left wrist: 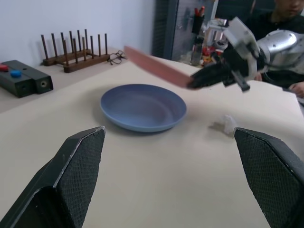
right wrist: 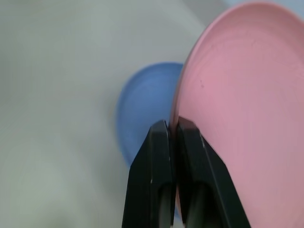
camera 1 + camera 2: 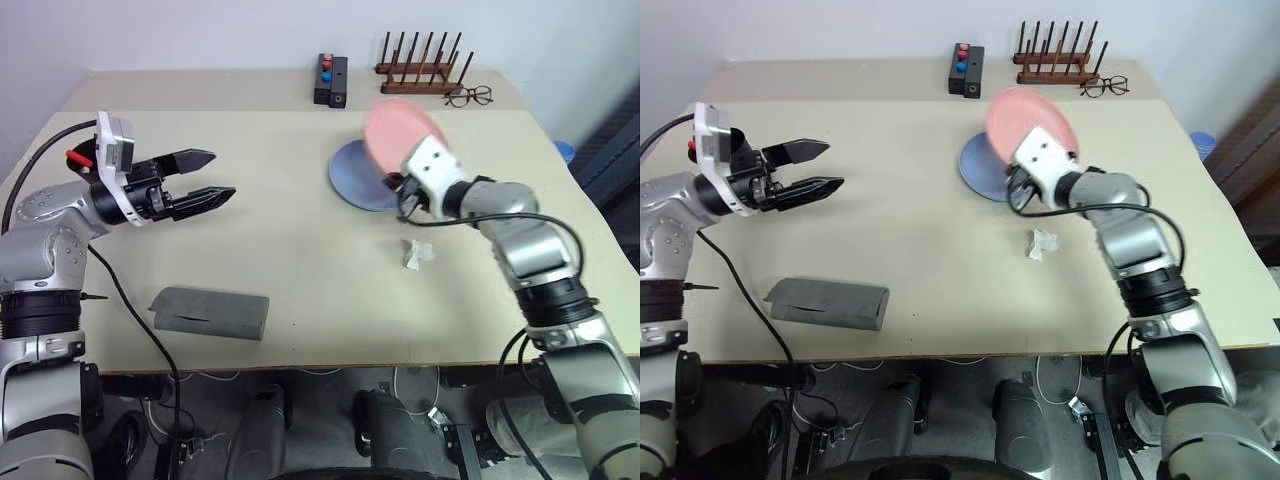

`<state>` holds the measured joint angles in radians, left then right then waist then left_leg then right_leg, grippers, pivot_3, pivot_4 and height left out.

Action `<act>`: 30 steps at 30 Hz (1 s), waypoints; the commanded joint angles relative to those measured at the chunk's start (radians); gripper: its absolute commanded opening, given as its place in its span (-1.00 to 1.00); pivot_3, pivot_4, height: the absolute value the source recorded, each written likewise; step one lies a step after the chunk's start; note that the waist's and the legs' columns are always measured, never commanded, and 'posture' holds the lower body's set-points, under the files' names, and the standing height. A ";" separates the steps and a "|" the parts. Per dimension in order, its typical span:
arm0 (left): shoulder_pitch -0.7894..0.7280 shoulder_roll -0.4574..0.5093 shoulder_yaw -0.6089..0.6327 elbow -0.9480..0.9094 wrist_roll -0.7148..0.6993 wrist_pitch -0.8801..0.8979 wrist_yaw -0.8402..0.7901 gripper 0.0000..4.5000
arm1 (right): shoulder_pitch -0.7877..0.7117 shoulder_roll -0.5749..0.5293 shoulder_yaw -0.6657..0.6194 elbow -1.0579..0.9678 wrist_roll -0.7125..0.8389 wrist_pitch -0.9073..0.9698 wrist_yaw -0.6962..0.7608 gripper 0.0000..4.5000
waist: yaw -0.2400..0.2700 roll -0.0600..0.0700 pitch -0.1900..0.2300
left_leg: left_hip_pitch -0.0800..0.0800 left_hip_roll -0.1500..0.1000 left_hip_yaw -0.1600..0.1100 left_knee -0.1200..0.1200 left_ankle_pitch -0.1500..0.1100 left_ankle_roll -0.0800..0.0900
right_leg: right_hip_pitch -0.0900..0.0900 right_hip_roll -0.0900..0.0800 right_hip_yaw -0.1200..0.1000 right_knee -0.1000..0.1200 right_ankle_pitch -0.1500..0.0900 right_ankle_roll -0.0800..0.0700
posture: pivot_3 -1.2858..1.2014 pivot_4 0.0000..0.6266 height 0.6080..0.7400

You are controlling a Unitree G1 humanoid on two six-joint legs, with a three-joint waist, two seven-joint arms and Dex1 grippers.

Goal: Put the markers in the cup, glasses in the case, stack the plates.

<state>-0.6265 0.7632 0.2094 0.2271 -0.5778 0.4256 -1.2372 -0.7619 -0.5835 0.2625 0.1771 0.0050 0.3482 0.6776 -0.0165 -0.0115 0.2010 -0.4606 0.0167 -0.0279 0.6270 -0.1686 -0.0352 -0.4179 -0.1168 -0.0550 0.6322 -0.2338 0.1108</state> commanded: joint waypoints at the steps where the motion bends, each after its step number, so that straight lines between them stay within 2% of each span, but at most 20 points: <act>1: 0.012 0.023 0.034 -0.051 -0.014 0.006 0.014 1.00 | -0.040 0.026 0.019 0.059 -0.042 -0.078 0.023 -0.98 | 0.003 0.000 0.000 | 0.000 0.000 0.000 0.000 0.000 0.000 | 0.000 0.000 0.000 0.000 0.000 0.000 | 0.03 -0.52 1.00; 5: 0.031 0.029 0.036 -0.078 -0.018 0.016 0.022 1.00 | -0.051 0.051 0.041 0.119 -0.054 -0.106 0.073 -0.98 | 0.003 0.000 0.000 | 0.000 0.000 0.000 0.000 0.000 0.000 | 0.000 0.000 0.000 0.000 0.000 0.000 | 0.03 -0.52 1.00; 6: 0.038 0.030 0.032 -0.085 -0.014 0.012 0.022 1.00 | -0.056 0.059 0.045 0.136 -0.068 -0.121 0.066 -0.86 | 0.002 0.000 0.000 | 0.000 0.000 0.000 0.000 0.000 0.000 | 0.000 0.000 0.000 0.000 0.000 0.000 | 0.03 -0.52 1.00; 9: 0.042 0.029 0.031 -0.097 -0.016 0.020 0.026 1.00 | -0.069 0.080 0.031 0.171 -0.082 -0.136 0.057 -0.39 | 0.001 0.000 0.000 | 0.000 0.000 0.000 0.000 0.000 0.000 | 0.000 0.000 0.000 0.000 0.000 0.000 | 0.03 -0.52 1.00; 15: 0.020 0.027 0.023 -0.080 -0.011 0.021 0.018 1.00 | -0.083 0.087 -0.012 0.178 -0.083 -0.137 0.034 0.99 | 0.002 0.000 0.000 | 0.000 0.000 0.000 0.000 0.000 -0.001 | 0.000 0.000 0.000 0.000 0.000 0.000 | 0.03 -0.52 1.00; 18: 0.013 0.028 0.019 -0.078 -0.014 0.027 0.010 1.00 | -0.062 0.075 -0.056 0.120 -0.033 -0.096 0.068 0.99 | 0.003 0.000 0.000 | 0.000 0.000 0.000 0.000 0.000 -0.001 | 0.000 0.000 0.000 0.000 0.000 0.000 | 0.03 -0.52 1.00; 22: 0.043 0.053 0.000 -0.105 -0.025 0.057 -0.050 1.00 | -0.007 0.047 -0.159 -0.035 0.123 0.096 0.163 0.99 | 0.003 0.000 0.000 | 0.000 0.000 0.000 -0.001 0.000 -0.001 | 0.000 0.000 0.000 0.000 0.000 0.000 | 0.03 -0.52 1.00; 27: 0.086 0.074 0.011 -0.166 -0.105 0.173 -0.095 1.00 | 0.072 -0.061 -0.297 -0.261 0.339 0.529 0.218 0.99 | 0.008 0.000 0.000 | 0.000 0.000 0.000 -0.001 0.000 -0.001 | 0.000 0.000 0.000 0.000 0.000 0.000 | 0.03 -0.52 1.00; 30: 0.090 0.068 -0.001 -0.166 -0.095 0.167 -0.100 1.00 | 0.145 -0.156 -0.267 -0.358 0.363 0.632 0.242 0.99 | 0.006 0.000 0.000 | 0.001 0.000 0.000 -0.001 0.000 -0.001 | 0.000 0.000 0.000 0.000 -0.001 -0.002 | 0.03 -0.52 1.00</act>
<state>-0.5303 0.8218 0.2004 0.0866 -0.6604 0.5997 -1.3303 -0.6330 -0.7127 -0.0039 -0.1180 0.3438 0.9320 0.9046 -0.0103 -0.0111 0.2011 -0.4600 0.0169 -0.0282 0.6260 -0.1684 -0.0358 -0.4176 -0.1170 -0.0550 0.6324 -0.2358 0.1069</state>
